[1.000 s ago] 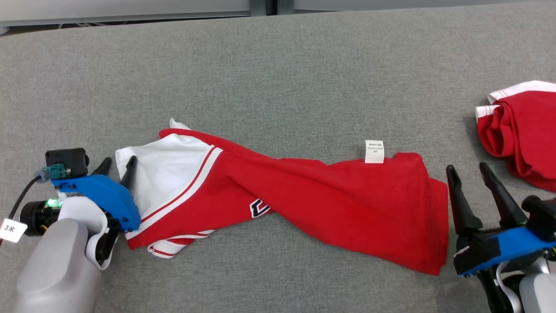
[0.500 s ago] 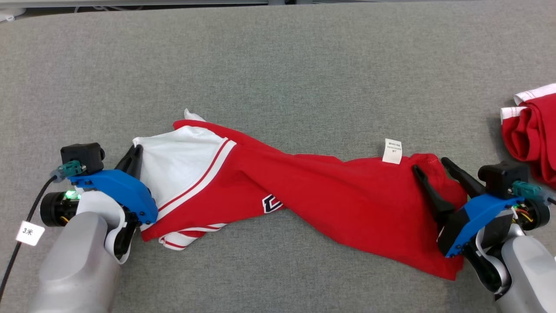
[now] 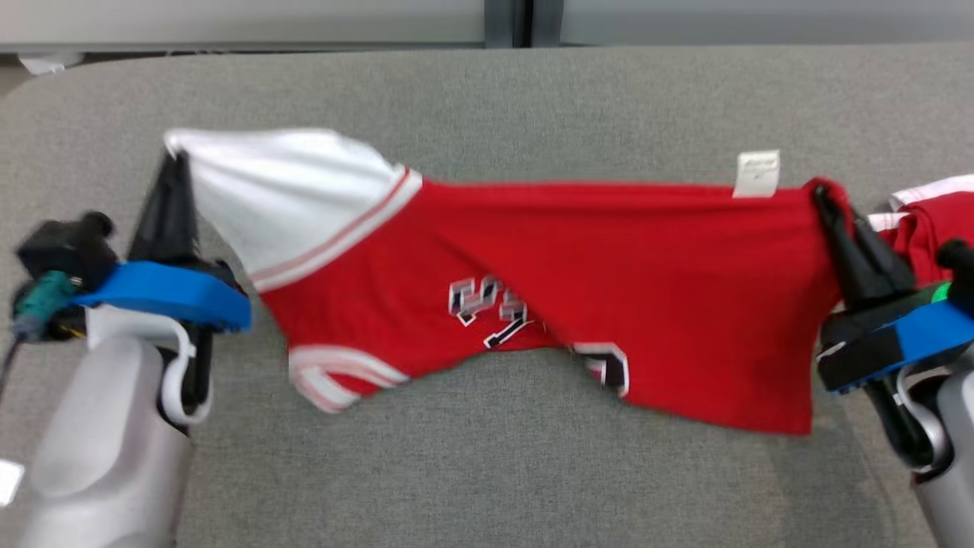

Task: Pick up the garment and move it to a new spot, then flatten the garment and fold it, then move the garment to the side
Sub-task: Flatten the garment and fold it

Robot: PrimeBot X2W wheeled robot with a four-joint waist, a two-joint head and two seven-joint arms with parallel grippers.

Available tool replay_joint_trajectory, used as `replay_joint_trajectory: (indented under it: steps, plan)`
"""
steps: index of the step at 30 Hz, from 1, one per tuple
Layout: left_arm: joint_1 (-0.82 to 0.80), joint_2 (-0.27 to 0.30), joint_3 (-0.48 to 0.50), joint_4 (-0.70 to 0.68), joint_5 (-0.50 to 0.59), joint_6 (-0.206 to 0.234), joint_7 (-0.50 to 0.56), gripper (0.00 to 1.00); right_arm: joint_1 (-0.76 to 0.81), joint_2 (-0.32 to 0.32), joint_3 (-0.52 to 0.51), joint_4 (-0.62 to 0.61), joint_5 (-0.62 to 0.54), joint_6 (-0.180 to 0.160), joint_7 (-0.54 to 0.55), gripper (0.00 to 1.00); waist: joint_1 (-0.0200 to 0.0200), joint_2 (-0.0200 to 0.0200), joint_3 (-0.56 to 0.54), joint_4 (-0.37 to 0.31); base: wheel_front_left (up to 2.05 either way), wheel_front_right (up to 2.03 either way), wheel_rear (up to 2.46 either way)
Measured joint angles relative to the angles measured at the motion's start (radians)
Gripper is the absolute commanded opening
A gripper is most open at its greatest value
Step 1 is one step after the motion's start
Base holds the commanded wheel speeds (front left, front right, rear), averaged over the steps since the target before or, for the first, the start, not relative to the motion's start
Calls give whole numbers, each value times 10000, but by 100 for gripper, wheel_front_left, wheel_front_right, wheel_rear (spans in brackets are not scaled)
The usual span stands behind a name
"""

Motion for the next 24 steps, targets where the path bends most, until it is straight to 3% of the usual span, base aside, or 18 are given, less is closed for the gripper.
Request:
replay_joint_trajectory:
  steps: [6, 11, 17, 24]
  plan:
    - [600, 291, 999, -4529, 1093, 702, -27, 0, -8, 13, -1064, -1582, -479, 0, 171, 0, -3, -1, -810, -9, 0, 0, 0]
    - [573, 562, 1133, -6813, 1618, 949, 29, 0, -237, 178, -1942, -2872, -608, 2, 809, 0, -3, -1, -1576, -47, 0, 0, 0]
    - [-446, 792, 1139, -8006, 1789, 1206, 938, 0, -591, 303, -2719, -3935, -729, 2, 1555, 0, -4, -2, -2287, -183, 0, 0, 0]
    - [-1200, 761, 945, -8040, 1664, 1235, 1712, 0, -885, 382, -2920, -4234, -631, 0, 2117, 0, -3, -2, -2252, -329, 0, 0, 0]
